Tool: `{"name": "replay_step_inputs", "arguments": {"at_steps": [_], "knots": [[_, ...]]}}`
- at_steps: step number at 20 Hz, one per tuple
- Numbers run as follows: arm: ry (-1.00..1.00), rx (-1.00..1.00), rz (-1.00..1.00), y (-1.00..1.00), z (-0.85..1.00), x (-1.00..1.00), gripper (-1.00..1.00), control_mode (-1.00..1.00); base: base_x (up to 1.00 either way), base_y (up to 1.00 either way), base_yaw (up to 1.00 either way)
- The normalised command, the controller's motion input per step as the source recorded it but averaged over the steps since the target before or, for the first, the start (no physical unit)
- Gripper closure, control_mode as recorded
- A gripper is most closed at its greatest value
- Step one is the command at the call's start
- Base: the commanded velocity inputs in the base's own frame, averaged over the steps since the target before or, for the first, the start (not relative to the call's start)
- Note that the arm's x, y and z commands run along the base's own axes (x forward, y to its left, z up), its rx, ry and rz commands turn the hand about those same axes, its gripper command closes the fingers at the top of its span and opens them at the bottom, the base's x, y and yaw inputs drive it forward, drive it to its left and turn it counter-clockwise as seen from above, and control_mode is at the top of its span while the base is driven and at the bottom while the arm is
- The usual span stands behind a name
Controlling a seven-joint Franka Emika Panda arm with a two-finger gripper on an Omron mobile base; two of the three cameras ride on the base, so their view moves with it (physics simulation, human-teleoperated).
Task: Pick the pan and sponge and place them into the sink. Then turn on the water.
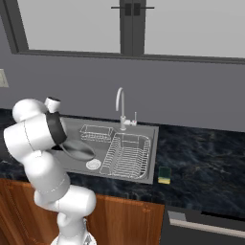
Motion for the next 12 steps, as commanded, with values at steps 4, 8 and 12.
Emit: {"name": "replay_step_inputs", "arguments": {"at_steps": [4, 8, 12], "knots": [[-0.01, -0.03, -0.01, 0.0, -0.09, 0.2, 1.0, -1.0, 0.0, 0.0, 0.0], [0.0, -0.01, -0.01, 0.0, -0.16, 0.17, 1.0, -1.0, 0.0, 0.0, 0.0], [0.0, 0.01, 0.0, 0.0, -0.23, 0.14, 1.0, -1.0, 0.0, 0.0, 0.0]]}}
